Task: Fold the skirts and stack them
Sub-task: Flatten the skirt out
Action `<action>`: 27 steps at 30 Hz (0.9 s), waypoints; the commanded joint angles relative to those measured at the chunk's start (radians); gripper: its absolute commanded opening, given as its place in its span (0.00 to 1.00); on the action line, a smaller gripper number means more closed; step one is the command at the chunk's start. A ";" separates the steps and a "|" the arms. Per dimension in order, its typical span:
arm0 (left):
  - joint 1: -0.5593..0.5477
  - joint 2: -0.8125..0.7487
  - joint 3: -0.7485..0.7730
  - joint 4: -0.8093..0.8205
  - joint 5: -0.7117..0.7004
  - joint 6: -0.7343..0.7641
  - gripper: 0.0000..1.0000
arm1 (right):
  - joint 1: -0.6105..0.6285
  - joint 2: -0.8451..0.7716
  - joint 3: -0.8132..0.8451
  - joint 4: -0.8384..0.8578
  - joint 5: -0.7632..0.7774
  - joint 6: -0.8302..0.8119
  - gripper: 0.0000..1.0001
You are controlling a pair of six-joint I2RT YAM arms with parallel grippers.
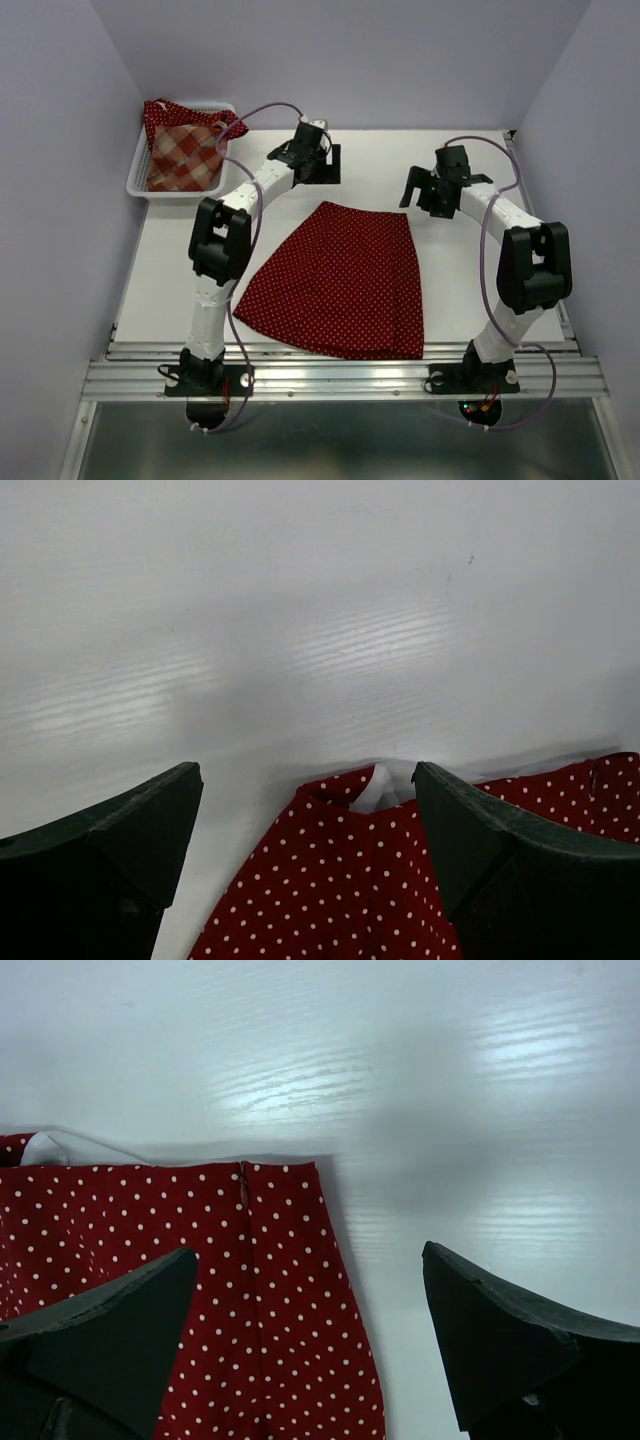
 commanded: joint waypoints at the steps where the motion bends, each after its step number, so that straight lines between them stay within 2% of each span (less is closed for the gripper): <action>1: 0.006 0.064 0.126 -0.049 0.108 0.102 0.99 | -0.017 0.048 0.052 0.060 -0.094 -0.036 1.00; 4: 0.005 0.139 0.168 -0.065 0.184 0.127 0.98 | -0.017 0.075 0.061 0.061 -0.097 -0.058 1.00; 6: 0.005 0.190 0.191 -0.082 0.190 0.125 0.93 | -0.017 0.080 0.061 0.061 -0.085 -0.056 1.00; 8: 0.003 0.210 0.191 -0.098 0.187 0.119 0.86 | -0.017 0.085 0.057 0.061 -0.066 -0.055 1.00; 13: 0.000 0.180 0.084 -0.066 0.202 0.115 0.69 | -0.017 0.088 0.051 0.069 -0.063 -0.061 1.00; 18: -0.005 0.114 -0.041 -0.010 0.259 0.101 0.45 | -0.017 0.092 0.035 0.089 -0.062 -0.074 1.00; 22: -0.008 0.083 -0.090 0.004 0.261 0.090 0.14 | -0.017 0.106 0.032 0.101 -0.062 -0.085 1.00; 23: -0.008 0.080 -0.090 0.004 0.239 0.086 0.00 | -0.017 0.108 0.029 0.106 -0.065 -0.090 1.00; 27: -0.006 0.054 -0.070 0.002 0.192 0.073 0.00 | 0.004 0.132 0.046 0.124 -0.089 -0.113 1.00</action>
